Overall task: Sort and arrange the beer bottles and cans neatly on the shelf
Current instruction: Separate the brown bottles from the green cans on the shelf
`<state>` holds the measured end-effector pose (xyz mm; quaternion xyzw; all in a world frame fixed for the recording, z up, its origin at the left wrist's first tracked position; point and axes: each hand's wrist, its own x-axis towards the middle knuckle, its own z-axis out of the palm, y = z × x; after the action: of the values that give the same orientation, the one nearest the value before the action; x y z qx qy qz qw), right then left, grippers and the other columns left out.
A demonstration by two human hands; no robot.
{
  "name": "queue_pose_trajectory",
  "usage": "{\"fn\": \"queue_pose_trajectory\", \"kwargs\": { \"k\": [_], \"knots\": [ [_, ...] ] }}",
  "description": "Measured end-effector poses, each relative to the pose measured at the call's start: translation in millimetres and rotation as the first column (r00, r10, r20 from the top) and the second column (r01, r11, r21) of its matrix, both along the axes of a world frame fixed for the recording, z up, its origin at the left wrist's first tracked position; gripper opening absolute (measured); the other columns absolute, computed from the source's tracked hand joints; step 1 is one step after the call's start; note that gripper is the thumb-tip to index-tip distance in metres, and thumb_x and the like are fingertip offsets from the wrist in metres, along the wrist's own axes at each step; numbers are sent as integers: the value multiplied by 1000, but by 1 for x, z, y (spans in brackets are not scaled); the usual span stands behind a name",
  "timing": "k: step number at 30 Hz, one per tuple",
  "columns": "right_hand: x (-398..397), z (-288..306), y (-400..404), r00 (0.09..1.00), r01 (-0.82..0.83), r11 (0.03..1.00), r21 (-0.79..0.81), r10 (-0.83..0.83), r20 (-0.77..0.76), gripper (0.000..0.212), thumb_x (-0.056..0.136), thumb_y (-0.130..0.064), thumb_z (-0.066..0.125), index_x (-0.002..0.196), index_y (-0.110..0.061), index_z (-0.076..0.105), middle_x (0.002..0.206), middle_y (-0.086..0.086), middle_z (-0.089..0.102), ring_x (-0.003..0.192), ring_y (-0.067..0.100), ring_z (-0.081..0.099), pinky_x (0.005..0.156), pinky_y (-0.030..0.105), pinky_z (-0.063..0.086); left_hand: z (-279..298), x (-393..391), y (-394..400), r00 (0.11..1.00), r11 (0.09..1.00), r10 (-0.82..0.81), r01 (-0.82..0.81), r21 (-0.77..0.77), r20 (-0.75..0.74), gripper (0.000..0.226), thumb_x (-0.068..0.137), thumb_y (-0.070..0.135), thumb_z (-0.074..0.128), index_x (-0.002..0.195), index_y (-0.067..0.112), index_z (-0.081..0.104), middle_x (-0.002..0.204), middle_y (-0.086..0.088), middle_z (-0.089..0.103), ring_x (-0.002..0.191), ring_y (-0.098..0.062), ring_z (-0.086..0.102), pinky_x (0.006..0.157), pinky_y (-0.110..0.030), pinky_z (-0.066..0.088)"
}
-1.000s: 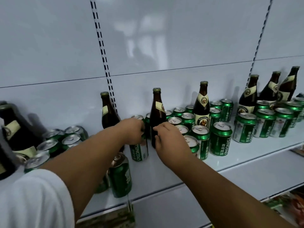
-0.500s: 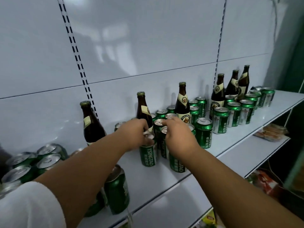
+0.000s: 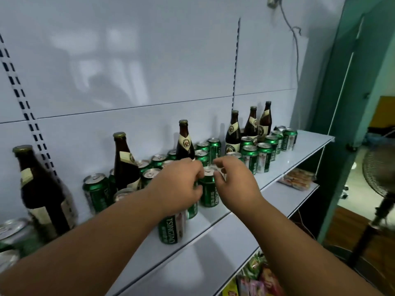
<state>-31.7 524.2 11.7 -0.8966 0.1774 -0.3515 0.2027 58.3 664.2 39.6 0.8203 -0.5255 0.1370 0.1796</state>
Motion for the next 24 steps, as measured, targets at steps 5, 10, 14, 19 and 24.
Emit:
{"fn": "queue_pose_trajectory", "kwargs": {
  "k": [5,10,14,19,24],
  "knots": [
    [-38,-10,-82,998,23,1000,20,-21,-52,30,95,-20,57,124,-19,61,119,0,59,109,17,54,92,28,43,-11,-21,-78,999,1000,-11,11,-1,-41,21,84,22,64,105,21,60,98,5,57,92,-15,54,81,-30,45],
    [-63,-21,-160,995,15,999,43,-11,-98,33,94,-23,60,127,-21,59,123,-2,56,114,15,54,95,28,44,-25,-42,-158,994,1000,11,-8,29,-105,18,87,27,61,105,27,58,98,11,53,94,-11,55,80,-28,45],
    [-76,-34,-221,994,-6,997,78,15,-112,34,94,-23,61,128,-21,59,124,-4,56,110,12,55,91,22,42,-47,-55,-220,985,999,31,-28,18,-172,21,89,31,62,110,27,58,102,12,55,92,-9,53,84,-29,49],
    [-57,-45,-285,996,-9,990,141,22,-89,35,93,-21,63,127,-20,59,121,-3,56,106,11,56,92,24,46,-69,-48,-287,973,1000,16,-20,-15,-230,22,89,30,62,111,26,59,104,11,56,92,-8,54,81,-28,50],
    [-33,-42,-346,996,34,987,155,-21,-83,33,93,-21,62,127,-20,59,122,-3,54,105,11,55,92,26,47,-84,-28,-358,959,998,-38,22,-60,-281,24,89,26,60,114,25,59,106,9,57,96,-10,55,86,-31,50]
  ]
}}
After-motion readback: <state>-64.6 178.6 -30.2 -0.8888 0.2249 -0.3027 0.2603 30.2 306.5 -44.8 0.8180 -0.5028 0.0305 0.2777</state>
